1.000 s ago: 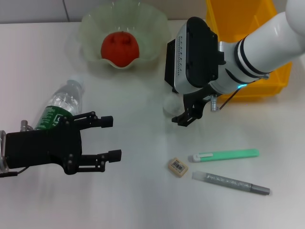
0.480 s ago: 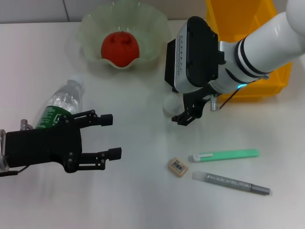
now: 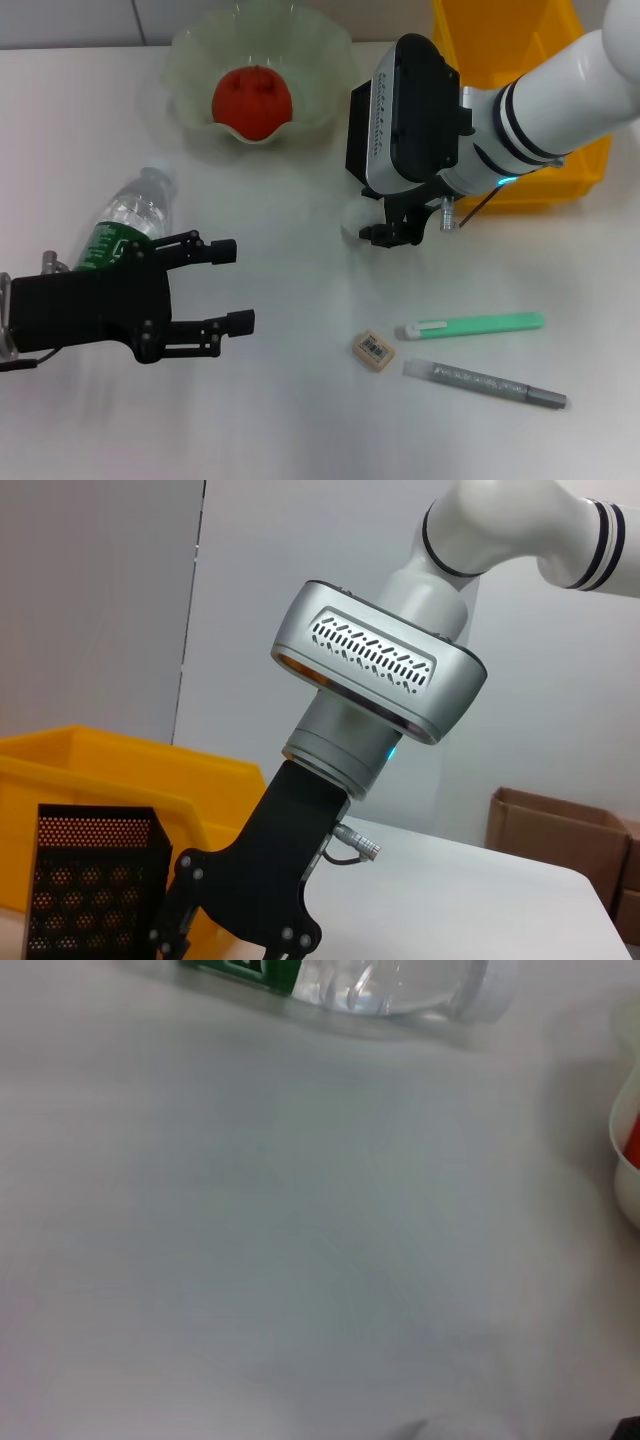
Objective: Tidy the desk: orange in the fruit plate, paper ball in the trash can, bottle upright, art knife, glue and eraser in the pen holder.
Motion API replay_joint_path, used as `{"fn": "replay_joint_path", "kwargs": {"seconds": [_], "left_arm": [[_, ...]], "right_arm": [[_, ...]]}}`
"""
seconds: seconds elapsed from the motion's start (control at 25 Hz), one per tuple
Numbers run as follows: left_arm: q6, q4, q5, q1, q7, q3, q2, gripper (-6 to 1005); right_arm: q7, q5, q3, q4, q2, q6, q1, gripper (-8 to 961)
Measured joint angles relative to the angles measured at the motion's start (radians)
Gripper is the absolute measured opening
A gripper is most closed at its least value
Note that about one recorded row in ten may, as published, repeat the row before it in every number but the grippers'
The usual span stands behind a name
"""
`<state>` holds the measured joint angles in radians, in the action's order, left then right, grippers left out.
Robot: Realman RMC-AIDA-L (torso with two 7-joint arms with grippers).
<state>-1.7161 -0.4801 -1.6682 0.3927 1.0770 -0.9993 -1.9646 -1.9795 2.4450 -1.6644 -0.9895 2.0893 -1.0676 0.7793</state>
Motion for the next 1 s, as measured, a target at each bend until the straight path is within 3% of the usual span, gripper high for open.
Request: {"fn": "replay_joint_path", "kwargs": {"seconds": [0.6,0.8,0.84,1.0], "left_arm": [[-0.002,0.0,0.001,-0.002,0.001,0.001,0.002,833],[-0.002,0.0,-0.002,-0.003,0.002,0.008,0.003,833],[-0.002,0.0,-0.001,-0.004,0.003,0.008,0.003,834],[-0.002,0.0,-0.001,-0.004,0.006,0.008,0.002,834]], "right_arm": [[-0.006,-0.086,0.028,-0.038,-0.005,-0.054,-0.017,451],[0.049,-0.209,0.175,-0.089,-0.007,-0.164,-0.064,449],[0.099,-0.28,0.244,-0.096,-0.008,-0.205,-0.094,448],[0.209,-0.405,0.352,-0.068,-0.008,-0.26,-0.147,447]]}}
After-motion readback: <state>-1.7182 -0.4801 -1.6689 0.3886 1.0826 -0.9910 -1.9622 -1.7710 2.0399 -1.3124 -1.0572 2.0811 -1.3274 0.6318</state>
